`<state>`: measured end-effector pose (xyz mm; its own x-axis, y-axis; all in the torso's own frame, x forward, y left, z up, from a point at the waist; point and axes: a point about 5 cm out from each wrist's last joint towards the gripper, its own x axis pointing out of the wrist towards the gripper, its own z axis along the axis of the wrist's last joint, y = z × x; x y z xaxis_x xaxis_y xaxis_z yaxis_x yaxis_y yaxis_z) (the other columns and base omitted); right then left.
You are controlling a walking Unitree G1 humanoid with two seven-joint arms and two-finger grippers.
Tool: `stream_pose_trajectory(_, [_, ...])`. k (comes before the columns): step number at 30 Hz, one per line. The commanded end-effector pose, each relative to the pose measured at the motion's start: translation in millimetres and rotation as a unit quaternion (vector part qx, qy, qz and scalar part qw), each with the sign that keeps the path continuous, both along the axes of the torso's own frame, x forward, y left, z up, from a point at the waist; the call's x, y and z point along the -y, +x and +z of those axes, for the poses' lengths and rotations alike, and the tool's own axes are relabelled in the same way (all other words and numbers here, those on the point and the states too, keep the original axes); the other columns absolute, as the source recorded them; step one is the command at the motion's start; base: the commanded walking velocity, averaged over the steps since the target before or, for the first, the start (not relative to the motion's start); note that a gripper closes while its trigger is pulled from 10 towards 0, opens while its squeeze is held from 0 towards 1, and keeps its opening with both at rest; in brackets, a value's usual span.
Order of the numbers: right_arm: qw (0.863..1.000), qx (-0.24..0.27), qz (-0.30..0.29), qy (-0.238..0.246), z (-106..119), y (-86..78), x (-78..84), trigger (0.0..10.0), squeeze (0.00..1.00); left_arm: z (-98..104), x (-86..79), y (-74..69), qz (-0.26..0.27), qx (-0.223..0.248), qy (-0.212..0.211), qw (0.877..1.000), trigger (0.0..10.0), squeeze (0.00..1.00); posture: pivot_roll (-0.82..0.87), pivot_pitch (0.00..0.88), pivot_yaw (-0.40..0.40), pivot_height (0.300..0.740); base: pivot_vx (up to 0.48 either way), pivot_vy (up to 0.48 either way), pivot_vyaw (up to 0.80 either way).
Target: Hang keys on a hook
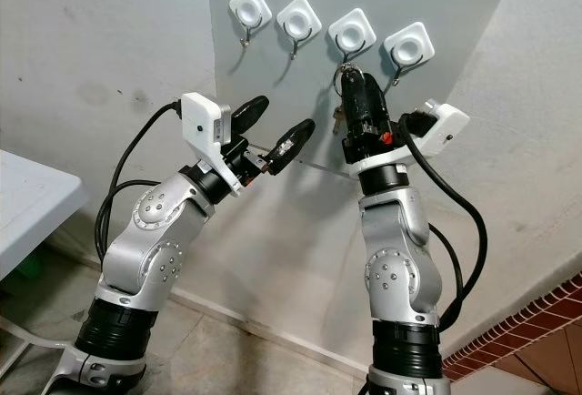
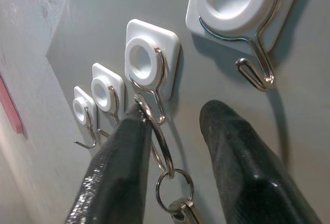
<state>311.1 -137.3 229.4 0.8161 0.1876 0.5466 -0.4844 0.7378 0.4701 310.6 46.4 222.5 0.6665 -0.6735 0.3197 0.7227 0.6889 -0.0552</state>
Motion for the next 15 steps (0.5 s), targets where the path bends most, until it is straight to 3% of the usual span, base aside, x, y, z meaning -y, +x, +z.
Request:
stream_pose_trajectory(1, [1.0, 0.0, -0.018, -0.008, -1.3, -2.9, 5.8, 10.0, 1.0, 10.6, 1.4, -0.9, -0.001, 0.018, -0.004, 1.0, 10.0, 0.0, 0.01, 0.006, -0.065, 0.74, 0.0, 0.0, 0.0])
stream_pose_trajectory(4, [1.0, -0.015, -0.019, -0.015, -10.7, -2.3, 6.7, 10.0, 1.0, 10.2, 0.8, -0.3, 0.001, 0.017, -0.004, 1.0, 10.0, 0.0, 0.01, 0.002, -0.065, 0.74, 0.0, 0.0, 0.0])
stream_pose_trajectory(5, [0.999, -0.02, -0.025, -0.021, -13.7, -1.9, 7.2, 10.0, 0.0, 10.3, 0.6, -0.1, 0.001, 0.017, -0.004, 1.0, 10.0, 0.0, 0.01, 0.002, -0.065, 0.74, 0.0, 0.0, 0.0])
stream_pose_trajectory(15, [0.999, -0.027, -0.023, -0.027, -19.8, -2.9, 5.3, 10.0, 0.0, 11.1, 0.2, 0.2, 0.002, 0.017, -0.003, 1.0, 10.0, 0.0, 0.01, 0.0, -0.062, 0.74, 0.0, 0.0, 0.0])
